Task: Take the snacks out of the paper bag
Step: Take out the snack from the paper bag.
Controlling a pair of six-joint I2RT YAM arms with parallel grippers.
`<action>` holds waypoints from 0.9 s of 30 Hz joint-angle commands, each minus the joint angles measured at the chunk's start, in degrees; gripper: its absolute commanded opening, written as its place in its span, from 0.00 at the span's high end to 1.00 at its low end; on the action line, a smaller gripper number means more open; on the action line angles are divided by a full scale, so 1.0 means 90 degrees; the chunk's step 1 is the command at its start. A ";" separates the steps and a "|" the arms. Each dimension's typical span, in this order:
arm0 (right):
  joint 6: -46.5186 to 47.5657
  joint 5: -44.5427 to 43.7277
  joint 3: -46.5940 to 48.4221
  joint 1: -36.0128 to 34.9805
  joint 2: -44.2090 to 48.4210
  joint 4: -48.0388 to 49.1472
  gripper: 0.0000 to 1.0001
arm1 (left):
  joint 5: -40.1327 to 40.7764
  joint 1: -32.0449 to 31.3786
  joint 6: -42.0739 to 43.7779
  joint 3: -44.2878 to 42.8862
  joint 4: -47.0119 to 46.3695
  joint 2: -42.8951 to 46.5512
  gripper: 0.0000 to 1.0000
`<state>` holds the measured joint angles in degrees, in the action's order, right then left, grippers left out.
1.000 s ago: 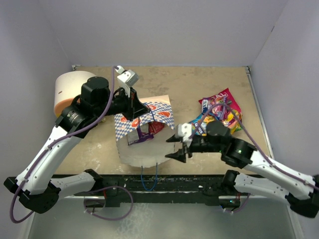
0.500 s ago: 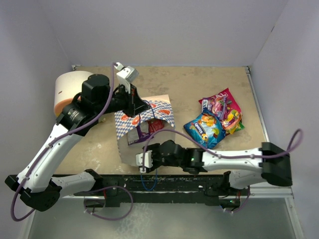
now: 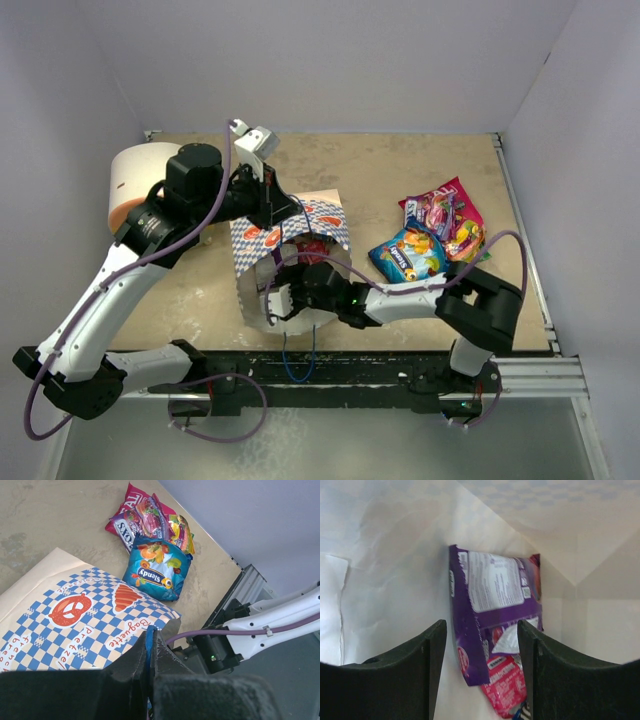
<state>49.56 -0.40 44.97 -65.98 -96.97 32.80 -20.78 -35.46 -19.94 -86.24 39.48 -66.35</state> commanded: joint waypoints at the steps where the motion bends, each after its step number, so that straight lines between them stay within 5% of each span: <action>1: 0.0393 0.0375 0.0472 -0.0011 -0.0335 0.0129 0.38 | -0.0004 0.0006 0.0068 -0.0474 0.0039 -0.0062 1.00; 16: 0.0736 -0.0072 0.1148 0.0199 -0.1368 0.0449 0.44 | -0.0044 0.0007 -0.0121 -0.0681 0.0260 -0.0112 1.00; 21: 0.0787 0.0091 0.1136 0.0238 -0.1361 0.0417 0.73 | 0.0093 0.0006 -0.0227 -0.0581 0.0271 0.0014 1.00; 27: 0.0715 0.0301 0.0977 0.0240 -0.1062 0.0250 0.94 | 0.0540 0.0006 -0.0326 -0.0410 0.0224 0.0187 1.00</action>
<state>56.16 -0.16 53.39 -64.05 -110.13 33.71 -19.35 -35.46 -21.34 -89.89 43.03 -66.94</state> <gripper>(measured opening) 0.107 0.013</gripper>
